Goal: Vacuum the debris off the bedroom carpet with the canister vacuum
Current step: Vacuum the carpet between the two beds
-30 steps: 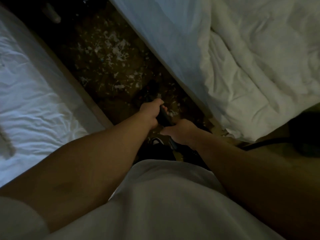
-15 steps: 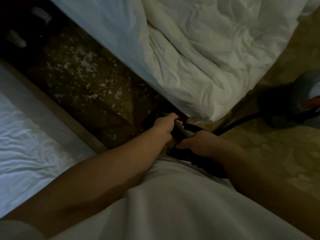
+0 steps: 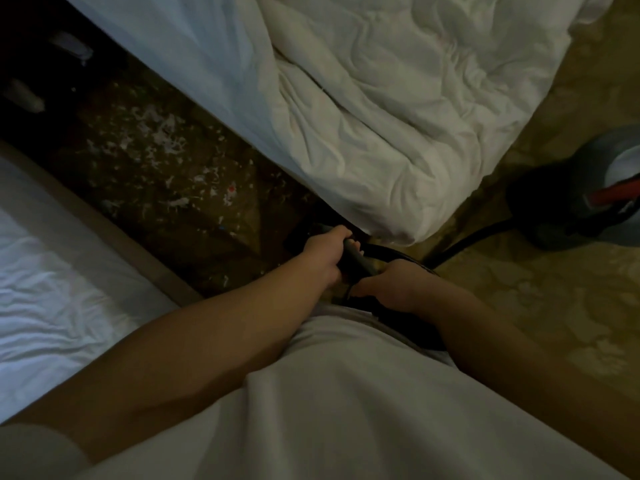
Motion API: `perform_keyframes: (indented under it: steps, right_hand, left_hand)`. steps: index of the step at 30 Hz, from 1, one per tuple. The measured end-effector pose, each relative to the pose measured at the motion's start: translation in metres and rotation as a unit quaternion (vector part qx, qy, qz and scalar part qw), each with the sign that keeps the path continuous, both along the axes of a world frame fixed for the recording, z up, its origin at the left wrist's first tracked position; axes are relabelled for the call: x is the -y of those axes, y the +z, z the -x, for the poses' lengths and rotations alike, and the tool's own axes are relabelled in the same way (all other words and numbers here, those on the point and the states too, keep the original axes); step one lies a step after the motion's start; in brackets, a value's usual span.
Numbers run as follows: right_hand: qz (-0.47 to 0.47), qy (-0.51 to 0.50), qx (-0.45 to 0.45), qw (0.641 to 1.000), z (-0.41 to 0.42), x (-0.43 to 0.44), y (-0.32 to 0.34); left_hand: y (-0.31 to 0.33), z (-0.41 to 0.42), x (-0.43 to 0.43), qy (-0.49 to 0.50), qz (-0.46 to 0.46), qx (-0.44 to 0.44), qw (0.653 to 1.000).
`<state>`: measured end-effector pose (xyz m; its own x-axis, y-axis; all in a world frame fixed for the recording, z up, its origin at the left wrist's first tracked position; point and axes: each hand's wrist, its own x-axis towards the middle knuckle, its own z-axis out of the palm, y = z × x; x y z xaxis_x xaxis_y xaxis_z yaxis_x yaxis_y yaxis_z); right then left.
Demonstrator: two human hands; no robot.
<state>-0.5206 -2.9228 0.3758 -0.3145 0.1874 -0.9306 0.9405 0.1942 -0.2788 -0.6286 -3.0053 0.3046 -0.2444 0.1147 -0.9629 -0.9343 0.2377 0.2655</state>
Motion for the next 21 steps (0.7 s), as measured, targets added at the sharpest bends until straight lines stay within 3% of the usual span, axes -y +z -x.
perform_keyframes:
  steps: [9,16,21]
  right_hand:
    - [-0.012,0.057,-0.011,0.998,0.128,0.034,-0.011]
    - [-0.010,0.094,0.003,0.995,0.279,0.115,-0.026]
    - [0.022,0.066,0.015,0.997,0.390,0.188,-0.030]
  left_hand:
    - [-0.012,0.119,0.046,0.067,-0.008,-0.011,0.998]
    - [-0.030,0.269,0.130,0.059,0.010,-0.010,0.998]
    - [-0.025,0.382,0.206,0.060,0.043,0.002,0.997]
